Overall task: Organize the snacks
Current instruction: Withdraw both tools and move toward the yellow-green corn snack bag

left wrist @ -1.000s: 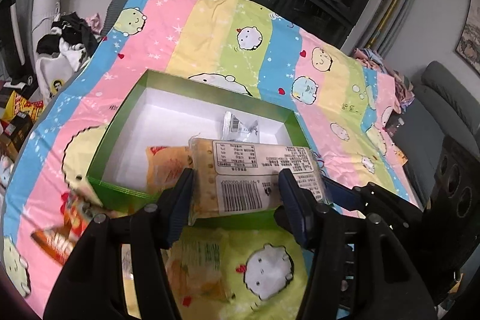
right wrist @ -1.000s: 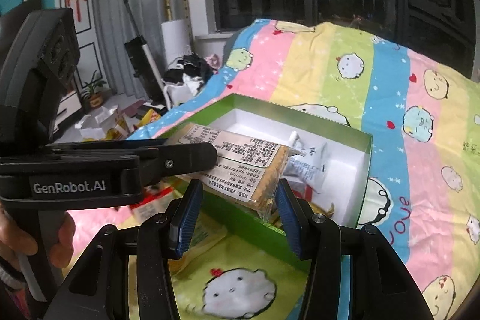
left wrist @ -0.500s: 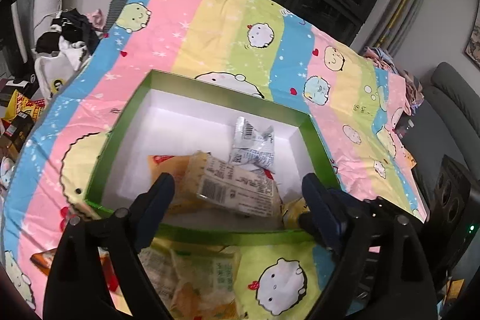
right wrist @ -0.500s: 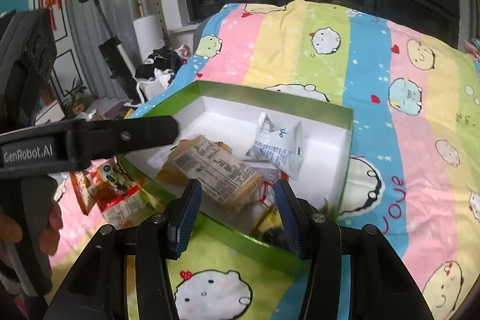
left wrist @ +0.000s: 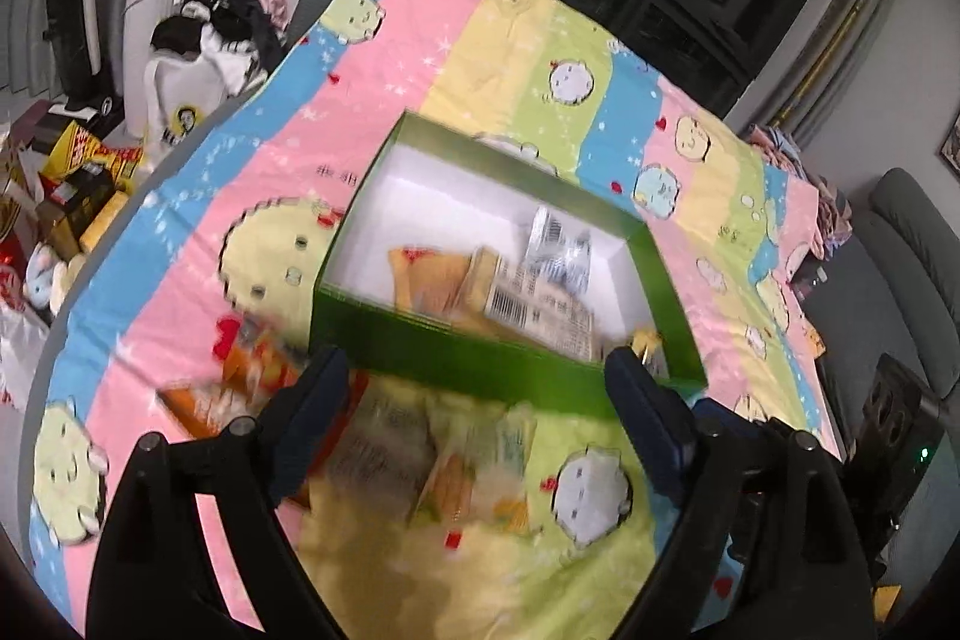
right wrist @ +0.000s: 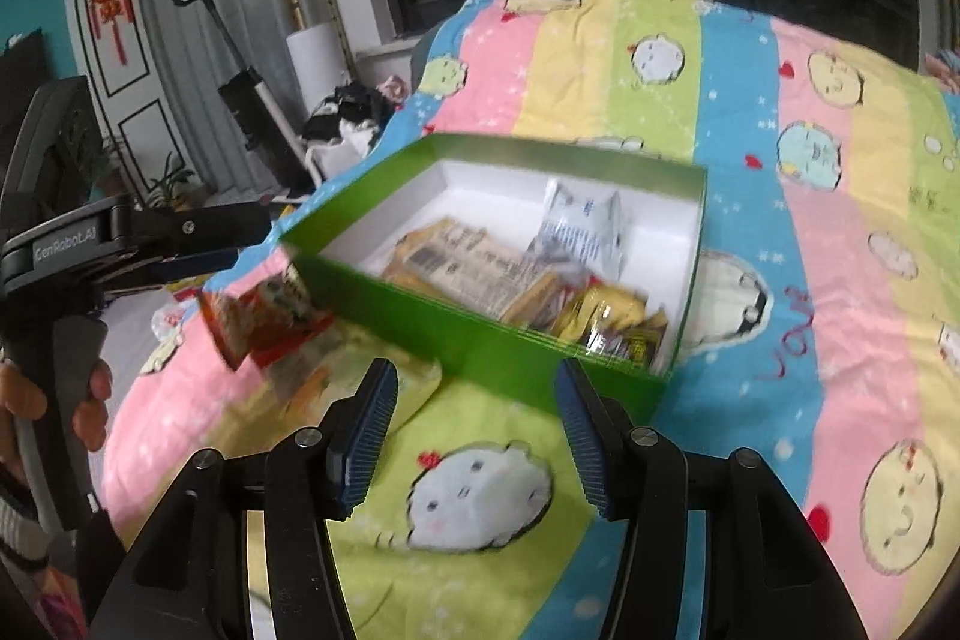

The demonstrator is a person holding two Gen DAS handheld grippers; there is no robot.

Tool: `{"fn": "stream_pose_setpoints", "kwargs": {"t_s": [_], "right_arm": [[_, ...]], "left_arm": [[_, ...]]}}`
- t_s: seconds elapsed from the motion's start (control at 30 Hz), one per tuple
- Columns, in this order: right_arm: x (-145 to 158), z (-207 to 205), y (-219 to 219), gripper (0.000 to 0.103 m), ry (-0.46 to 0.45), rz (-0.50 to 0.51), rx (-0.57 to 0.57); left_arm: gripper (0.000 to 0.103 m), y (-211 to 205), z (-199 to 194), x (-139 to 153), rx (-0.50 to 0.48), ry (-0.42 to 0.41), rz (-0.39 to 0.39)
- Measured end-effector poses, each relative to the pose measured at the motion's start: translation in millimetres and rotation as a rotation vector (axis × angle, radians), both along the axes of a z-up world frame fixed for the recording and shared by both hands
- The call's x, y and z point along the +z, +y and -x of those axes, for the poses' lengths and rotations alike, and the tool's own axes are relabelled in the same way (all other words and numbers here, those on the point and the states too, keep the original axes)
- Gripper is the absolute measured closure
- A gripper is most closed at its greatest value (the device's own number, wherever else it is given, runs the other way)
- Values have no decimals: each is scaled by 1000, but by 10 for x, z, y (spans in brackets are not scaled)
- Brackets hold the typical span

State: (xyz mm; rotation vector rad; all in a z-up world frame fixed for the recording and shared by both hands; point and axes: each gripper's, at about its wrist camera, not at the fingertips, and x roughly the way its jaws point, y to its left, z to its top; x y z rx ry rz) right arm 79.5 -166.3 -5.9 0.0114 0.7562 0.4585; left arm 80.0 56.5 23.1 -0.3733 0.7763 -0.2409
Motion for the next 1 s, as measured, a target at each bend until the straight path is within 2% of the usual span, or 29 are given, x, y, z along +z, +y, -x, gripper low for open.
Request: {"fn": "stream_pose_setpoints", "kwargs": {"t_s": [0.37, 1.0], "right_arm": [[-154, 329, 149, 47, 69, 25, 45], [-188, 572, 340, 47, 89, 41, 87]], "left_arm": [[16, -72, 366, -319, -31, 95, 12], [16, -89, 607, -414, -42, 126, 25]]}}
